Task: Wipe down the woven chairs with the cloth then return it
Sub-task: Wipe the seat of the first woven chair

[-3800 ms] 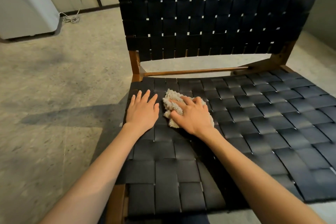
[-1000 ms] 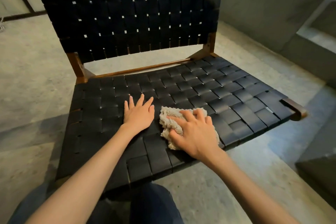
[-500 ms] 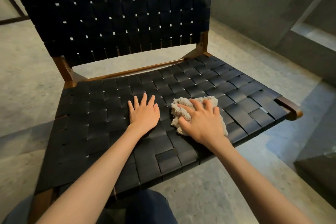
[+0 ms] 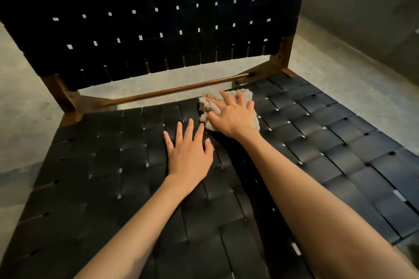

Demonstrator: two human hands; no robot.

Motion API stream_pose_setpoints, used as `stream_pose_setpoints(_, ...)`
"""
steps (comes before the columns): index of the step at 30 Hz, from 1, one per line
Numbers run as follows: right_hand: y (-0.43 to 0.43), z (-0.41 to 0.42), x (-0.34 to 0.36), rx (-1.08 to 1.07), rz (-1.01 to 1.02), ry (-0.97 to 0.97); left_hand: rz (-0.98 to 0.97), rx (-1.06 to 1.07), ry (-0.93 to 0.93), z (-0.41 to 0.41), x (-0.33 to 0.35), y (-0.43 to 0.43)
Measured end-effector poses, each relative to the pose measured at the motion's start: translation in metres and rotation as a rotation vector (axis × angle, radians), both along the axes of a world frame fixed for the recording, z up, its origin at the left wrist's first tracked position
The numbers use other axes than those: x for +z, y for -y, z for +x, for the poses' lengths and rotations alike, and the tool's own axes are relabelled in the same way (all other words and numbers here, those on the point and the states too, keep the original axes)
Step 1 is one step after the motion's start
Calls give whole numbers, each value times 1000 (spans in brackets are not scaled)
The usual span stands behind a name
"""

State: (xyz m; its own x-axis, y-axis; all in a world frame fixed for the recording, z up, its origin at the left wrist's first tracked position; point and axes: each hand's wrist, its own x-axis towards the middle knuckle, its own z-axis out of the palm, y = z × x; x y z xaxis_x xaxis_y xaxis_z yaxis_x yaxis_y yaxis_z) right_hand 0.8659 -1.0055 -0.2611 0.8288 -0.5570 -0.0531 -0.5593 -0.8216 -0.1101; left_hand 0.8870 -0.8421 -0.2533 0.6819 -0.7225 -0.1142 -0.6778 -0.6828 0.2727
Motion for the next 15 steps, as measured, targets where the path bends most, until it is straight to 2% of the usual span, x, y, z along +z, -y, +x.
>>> stream_pose_setpoints(5, 33, 30, -8, 17, -38, -2, 48, 33, 16, 6, -4, 17)
stream_pose_setpoints(11, 50, 32, -9, -135, -54, 38, 27, 59, 36, 8, -8, 22)
stream_pose_setpoints(15, 37, 13, -1, -86, -6, 45, 7, 44, 35, 7, -7, 20)
